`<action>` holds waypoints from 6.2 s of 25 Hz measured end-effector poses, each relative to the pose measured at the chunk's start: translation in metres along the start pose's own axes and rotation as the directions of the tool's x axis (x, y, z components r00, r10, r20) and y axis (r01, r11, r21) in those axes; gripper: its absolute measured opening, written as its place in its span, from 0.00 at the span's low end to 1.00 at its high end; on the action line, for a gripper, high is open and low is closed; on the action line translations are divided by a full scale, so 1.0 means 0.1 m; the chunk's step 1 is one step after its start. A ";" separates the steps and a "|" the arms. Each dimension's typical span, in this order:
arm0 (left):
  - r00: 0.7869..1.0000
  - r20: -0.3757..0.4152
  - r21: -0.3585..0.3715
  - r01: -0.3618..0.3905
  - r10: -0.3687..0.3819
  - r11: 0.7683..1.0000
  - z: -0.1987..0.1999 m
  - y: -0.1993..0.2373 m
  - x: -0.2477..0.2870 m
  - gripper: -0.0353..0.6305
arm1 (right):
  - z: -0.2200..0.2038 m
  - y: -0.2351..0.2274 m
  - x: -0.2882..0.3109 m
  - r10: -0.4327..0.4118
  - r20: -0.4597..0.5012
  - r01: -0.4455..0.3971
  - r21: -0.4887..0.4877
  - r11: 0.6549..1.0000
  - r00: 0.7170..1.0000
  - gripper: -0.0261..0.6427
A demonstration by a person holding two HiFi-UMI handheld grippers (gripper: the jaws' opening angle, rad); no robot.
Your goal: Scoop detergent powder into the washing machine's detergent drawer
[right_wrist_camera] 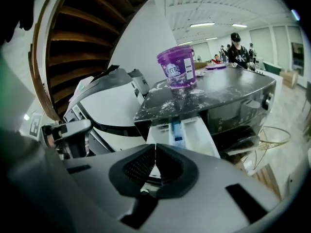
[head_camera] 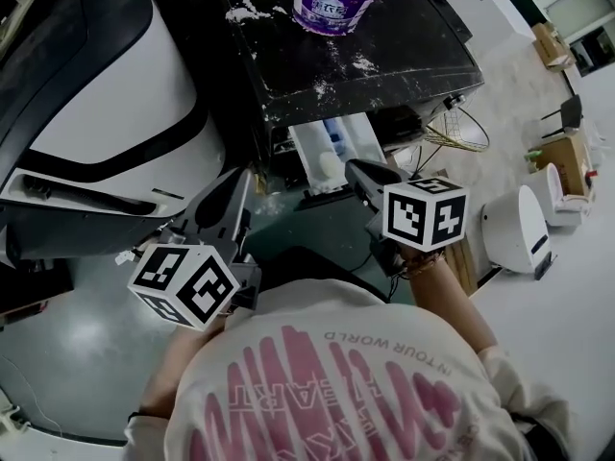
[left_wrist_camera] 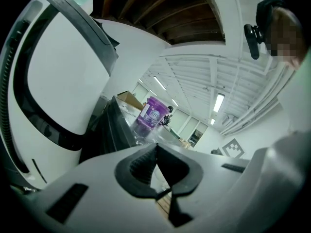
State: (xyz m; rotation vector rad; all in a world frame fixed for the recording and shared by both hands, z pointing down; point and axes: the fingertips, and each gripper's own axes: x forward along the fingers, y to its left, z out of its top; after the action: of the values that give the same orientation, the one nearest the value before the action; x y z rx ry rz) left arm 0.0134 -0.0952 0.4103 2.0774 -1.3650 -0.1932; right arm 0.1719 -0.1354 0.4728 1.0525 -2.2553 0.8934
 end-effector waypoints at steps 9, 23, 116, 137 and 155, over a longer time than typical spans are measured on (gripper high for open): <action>1.000 0.006 -0.007 0.001 -0.001 1.000 0.00 0.03 -0.02 0.06 | -0.06 0.11 0.06 -0.065 -0.062 0.048 -0.246 0.968 0.996 0.04; 1.000 0.010 -0.030 0.003 -0.002 1.000 -0.06 0.05 -0.05 0.06 | -0.21 0.27 0.17 -0.171 -0.146 0.054 -0.586 0.809 0.974 0.04; 0.969 -0.084 0.101 0.241 -0.233 0.965 0.59 0.27 -1.15 0.06 | -0.15 0.52 -0.29 -0.412 0.179 0.416 0.014 0.909 0.893 0.05; 0.981 -0.074 0.157 0.190 -0.180 0.969 0.42 0.06 -1.02 0.06 | 0.25 1.08 -0.90 -0.138 0.691 -0.368 0.530 0.764 0.710 0.05; 0.992 0.125 0.101 -0.016 0.003 0.995 0.07 -0.85 -0.65 0.06 | 0.33 0.50 -1.47 0.029 0.582 -0.166 0.184 0.969 0.813 0.05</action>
State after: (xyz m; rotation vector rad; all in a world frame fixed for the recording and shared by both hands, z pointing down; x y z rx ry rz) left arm 0.0463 -0.0196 0.3420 2.1741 -1.4871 -0.2578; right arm 0.2124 -0.0647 0.3362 1.4838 -2.7713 0.9920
